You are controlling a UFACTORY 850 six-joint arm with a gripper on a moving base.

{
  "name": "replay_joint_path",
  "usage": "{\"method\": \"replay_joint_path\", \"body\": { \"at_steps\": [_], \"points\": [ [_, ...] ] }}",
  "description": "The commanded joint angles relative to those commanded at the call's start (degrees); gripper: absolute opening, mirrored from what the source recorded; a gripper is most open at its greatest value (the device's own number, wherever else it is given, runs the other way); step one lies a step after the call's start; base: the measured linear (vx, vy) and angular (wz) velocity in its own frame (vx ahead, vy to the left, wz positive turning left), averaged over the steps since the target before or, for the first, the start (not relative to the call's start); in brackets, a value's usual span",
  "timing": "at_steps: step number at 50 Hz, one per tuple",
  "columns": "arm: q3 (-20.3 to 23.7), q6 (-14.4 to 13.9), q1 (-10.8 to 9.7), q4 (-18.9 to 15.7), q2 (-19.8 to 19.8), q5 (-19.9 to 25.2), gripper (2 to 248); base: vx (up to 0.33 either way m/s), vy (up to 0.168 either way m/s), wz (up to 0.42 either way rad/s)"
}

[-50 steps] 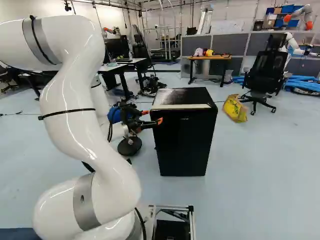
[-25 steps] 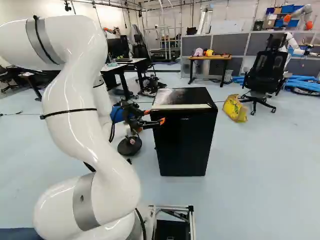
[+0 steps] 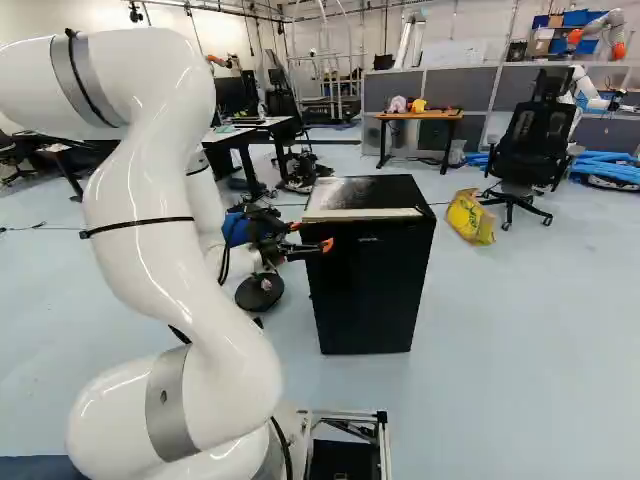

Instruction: Grab a drink from the fridge

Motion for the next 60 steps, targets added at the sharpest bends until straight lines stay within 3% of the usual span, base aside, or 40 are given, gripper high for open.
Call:
{"method": "replay_joint_path", "body": {
  "at_steps": [33,60],
  "points": [
    [4.22,0.00,1.22,4.63,2.33,0.00,247,0.000,0.000,0.000],
    [8.30,0.00,2.61,10.65,4.46,0.00,247,0.000,0.000,0.000]
  ]
}}
